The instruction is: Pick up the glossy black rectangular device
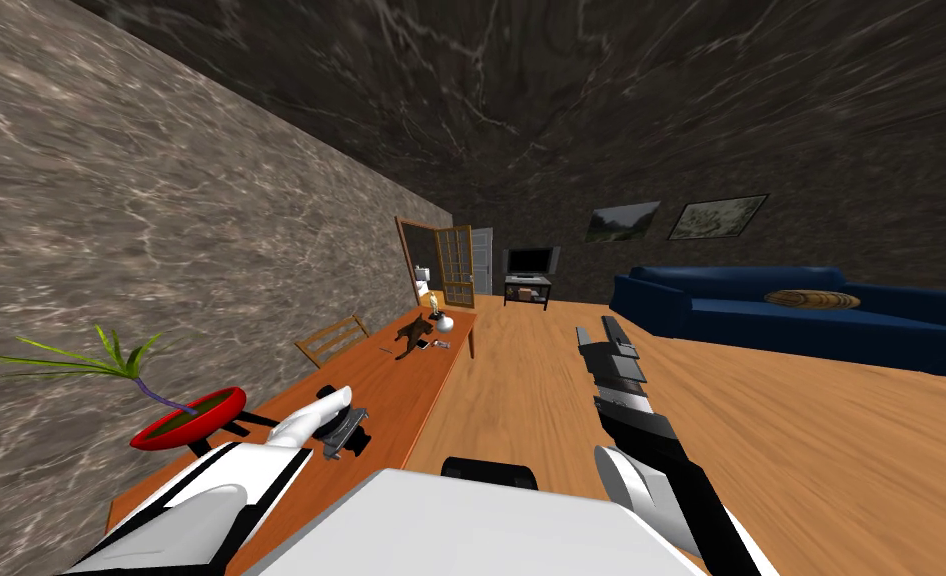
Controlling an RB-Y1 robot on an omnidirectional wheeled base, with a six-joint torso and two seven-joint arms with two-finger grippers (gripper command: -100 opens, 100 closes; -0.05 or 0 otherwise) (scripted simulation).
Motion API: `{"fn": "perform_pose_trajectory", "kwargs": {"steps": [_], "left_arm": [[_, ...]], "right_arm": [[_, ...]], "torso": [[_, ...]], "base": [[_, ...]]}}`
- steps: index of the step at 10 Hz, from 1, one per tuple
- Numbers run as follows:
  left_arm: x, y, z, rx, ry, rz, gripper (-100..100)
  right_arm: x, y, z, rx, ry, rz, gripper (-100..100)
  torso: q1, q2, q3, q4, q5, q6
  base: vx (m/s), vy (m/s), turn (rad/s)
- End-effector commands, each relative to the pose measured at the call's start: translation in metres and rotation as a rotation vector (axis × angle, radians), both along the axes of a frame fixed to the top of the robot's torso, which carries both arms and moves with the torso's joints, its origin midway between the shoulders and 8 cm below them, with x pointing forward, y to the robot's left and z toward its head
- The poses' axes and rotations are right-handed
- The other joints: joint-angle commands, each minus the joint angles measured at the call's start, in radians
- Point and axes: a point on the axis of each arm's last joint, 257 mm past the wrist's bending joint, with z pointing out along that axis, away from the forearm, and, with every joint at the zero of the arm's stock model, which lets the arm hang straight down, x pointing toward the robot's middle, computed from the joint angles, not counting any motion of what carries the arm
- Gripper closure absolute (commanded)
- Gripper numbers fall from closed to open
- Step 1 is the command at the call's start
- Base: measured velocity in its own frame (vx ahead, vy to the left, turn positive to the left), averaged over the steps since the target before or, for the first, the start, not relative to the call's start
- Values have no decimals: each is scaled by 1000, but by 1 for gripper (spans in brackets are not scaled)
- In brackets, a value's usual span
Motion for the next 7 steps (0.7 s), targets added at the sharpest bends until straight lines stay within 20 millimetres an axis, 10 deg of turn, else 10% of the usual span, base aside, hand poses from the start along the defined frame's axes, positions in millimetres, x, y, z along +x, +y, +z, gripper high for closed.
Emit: {"fn": "perform_pose_trajectory", "kwargs": {"steps": [1, 5, 6, 7], "left_arm": [[-14, -15, -11, -37, 38, 6, -100], [-15, -14, -11, -38, 40, 8, -100], [-15, -15, -11, -38, 40, 8, 0], [-17, -27, -24, -38, 41, 11, -100]], "right_arm": [[0, 0, 0, 0, 0, 0, 0], [0, 0, 0, 0, 0, 0, 0], [0, 0, 0, 0, 0, 0, 0], [0, 0, 0, 0, 0, 0, 0]], "torso": [[0, 0, 0, 0, 0, 0], [-1, 1, 0, 0, 0, 0], [-1, 1, 0, 0, 0, 0], [-1, 1, 1, 0, 0, 0]], "base": [[30, 29, -67], [7, 7, -1], [0, 0, 0], [2, 49, -21]]}}
